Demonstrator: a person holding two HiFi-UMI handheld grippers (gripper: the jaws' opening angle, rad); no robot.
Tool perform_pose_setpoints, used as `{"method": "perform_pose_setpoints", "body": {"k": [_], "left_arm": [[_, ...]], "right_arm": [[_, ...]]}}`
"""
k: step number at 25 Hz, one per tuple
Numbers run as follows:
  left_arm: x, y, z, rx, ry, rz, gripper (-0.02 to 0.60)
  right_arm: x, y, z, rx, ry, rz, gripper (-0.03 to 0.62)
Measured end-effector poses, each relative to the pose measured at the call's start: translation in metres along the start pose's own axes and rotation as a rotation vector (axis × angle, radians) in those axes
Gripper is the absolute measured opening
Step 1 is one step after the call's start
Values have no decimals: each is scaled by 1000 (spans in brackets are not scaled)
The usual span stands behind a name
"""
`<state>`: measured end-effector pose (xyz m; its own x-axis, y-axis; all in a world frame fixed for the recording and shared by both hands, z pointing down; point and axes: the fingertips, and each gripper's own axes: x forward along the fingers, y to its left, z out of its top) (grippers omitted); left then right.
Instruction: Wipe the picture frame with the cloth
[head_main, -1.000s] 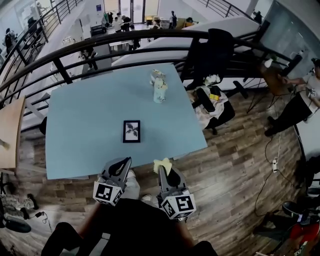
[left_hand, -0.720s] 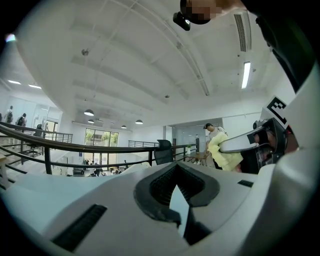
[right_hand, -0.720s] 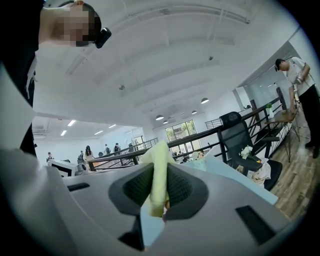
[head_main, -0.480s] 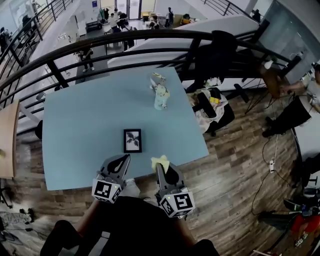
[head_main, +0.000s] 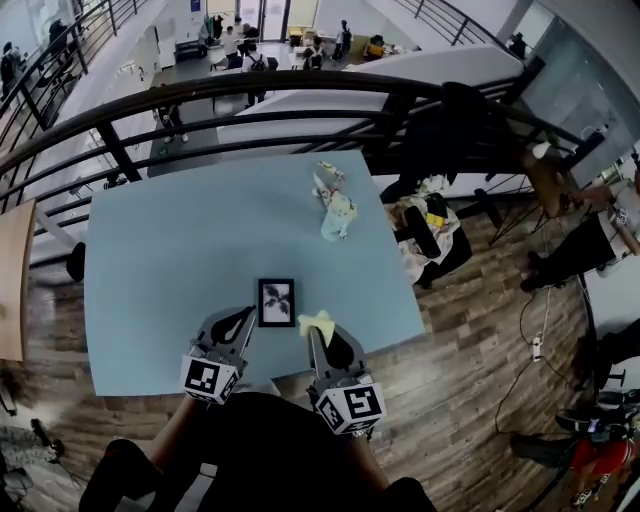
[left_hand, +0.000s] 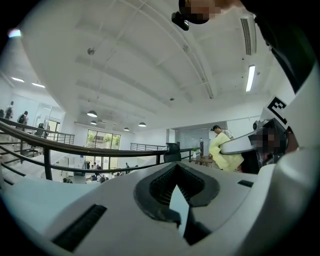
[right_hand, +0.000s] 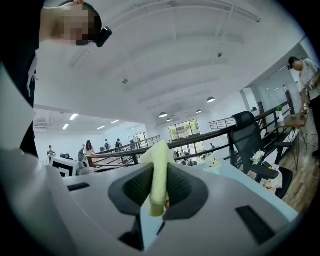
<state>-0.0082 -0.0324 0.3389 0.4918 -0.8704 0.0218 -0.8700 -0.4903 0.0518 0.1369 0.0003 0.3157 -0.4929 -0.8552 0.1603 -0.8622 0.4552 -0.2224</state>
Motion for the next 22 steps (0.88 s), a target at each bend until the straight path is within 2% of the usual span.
{"method": "perform_pose_setpoints", "body": {"k": [8, 15, 22], "left_arm": [[-8, 39, -15, -13, 26, 34, -3], [0, 42, -37, -37, 62, 39, -3], [20, 54, -41, -20, 77, 48, -3]], "right_arm": [[41, 26, -1, -24, 19, 44, 58], [62, 23, -18, -39, 63, 82, 58], [89, 12, -17, -38, 73, 107, 58]]}}
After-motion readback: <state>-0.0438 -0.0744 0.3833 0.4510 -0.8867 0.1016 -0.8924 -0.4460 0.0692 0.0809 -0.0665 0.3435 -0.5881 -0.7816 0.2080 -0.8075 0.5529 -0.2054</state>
